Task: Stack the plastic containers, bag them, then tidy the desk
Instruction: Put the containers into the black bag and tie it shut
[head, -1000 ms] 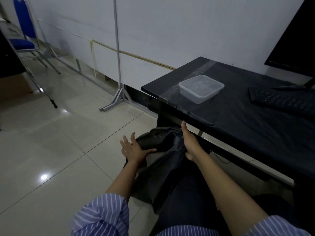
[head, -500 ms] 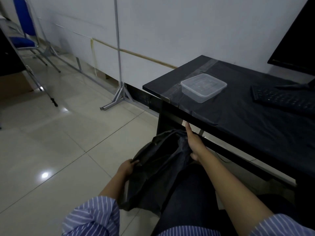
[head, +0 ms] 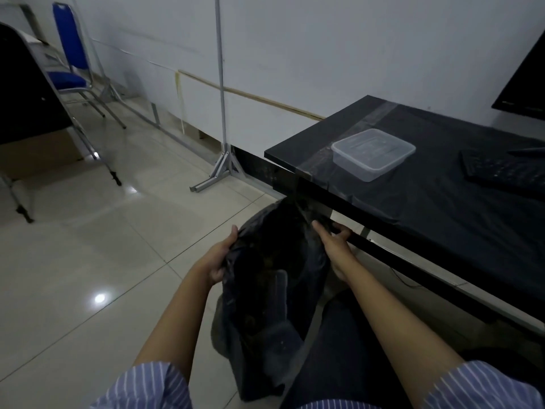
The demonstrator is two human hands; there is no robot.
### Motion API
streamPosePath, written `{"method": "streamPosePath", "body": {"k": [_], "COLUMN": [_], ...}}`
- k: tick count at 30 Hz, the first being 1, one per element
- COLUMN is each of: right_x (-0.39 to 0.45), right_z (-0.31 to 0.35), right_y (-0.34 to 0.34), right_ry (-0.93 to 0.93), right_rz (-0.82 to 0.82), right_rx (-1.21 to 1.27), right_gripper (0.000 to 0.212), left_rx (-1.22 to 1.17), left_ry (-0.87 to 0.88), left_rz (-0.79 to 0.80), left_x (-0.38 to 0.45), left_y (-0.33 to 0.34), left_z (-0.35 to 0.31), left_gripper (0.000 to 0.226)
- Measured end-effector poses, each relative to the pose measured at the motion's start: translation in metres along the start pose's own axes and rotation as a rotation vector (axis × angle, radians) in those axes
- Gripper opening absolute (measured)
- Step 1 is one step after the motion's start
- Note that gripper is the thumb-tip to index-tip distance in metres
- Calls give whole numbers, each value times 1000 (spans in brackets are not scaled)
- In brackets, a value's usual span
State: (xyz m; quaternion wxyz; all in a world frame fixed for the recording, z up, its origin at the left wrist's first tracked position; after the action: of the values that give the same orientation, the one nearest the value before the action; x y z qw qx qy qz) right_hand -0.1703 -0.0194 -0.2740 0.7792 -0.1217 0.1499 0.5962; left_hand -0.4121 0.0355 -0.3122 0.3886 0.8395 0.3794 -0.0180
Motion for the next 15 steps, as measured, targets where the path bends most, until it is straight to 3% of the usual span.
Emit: {"method": "streamPosePath", "body": {"k": [3, 7, 11, 14, 15], "right_x": [10, 14, 13, 14, 15], "right_z": [-8, -19, -19, -14, -14], "right_y": [16, 30, 32, 43, 46], "right_ry": [0, 38, 62, 106, 126], "right_rz": [131, 218, 245, 315, 329], "right_rx": [-70, -228, -287, -270, -275], "right_gripper": [72, 37, 29, 4, 12], "left_rx": [-75, -234, -307, -431, -450], "left_ry": [36, 74, 112, 159, 166], "left_rz": [-40, -21, -92, -144, -163], "left_x": [-2, -4, -10, -7, -6], "left_y": [4, 10, 6, -11, -15], "left_z": [-13, -18, -31, -39, -40], "left_gripper": [55, 57, 49, 52, 50]}}
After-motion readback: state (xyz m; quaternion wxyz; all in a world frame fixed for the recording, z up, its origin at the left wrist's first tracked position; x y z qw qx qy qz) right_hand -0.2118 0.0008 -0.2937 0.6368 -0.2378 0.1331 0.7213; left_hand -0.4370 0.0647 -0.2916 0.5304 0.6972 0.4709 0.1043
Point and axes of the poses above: each hand's wrist, its own x-axis towards the middle knuckle, its own y-axis out of the palm, z = x × y, the point moved 9 cm from there along x, towards the middle knuckle, and after that the axes turned 15 degrees about z, right-handed, at the moved point
